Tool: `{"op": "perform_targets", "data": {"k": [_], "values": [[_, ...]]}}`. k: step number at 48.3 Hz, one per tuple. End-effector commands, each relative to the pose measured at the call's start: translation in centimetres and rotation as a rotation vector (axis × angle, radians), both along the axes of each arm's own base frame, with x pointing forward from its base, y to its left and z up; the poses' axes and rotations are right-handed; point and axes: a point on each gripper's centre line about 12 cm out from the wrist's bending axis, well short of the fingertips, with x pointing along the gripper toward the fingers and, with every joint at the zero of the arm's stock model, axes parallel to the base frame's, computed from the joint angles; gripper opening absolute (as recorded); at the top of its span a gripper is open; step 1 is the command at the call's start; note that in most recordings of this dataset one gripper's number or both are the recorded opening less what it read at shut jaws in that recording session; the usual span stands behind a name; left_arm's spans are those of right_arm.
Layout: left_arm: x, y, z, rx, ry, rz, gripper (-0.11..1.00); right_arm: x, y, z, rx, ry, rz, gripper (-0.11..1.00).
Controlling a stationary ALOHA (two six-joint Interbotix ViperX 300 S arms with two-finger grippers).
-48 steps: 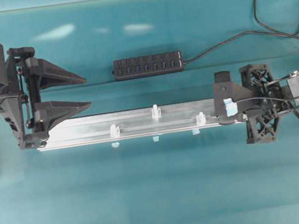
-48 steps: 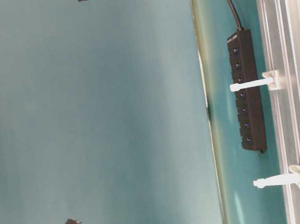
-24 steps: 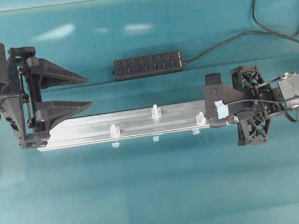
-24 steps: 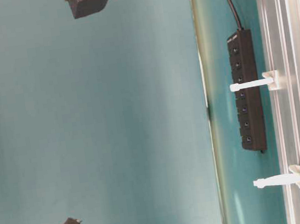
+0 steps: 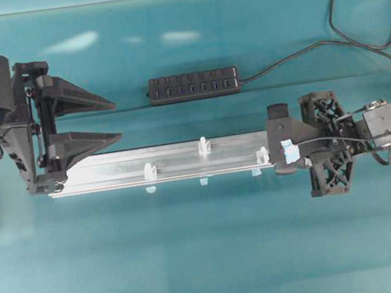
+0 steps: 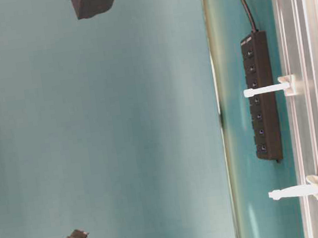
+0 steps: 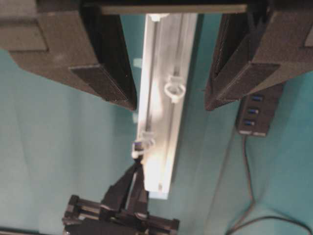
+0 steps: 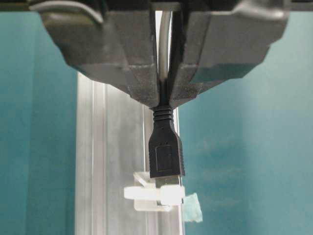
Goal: Pass the USB cable through three rings with both arms.
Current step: 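Push the USB plug through the right ring with the right gripper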
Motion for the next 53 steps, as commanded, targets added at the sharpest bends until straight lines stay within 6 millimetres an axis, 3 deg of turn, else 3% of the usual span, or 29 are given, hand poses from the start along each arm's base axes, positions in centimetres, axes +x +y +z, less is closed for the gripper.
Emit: {"op": "perform_targets", "data": {"k": [1, 53], "values": [[0.3, 0.1, 1.3, 0.004, -0.038, 0.003, 0.6, 0.7, 0.1, 0.5, 0.003, -0.025, 0.001, -0.09], [0.5, 0.1, 1.2, 0.003, -0.031, 0.003, 0.6, 2.2, -0.5, -0.2, -0.013, -0.013, -0.005, -0.09]]}}
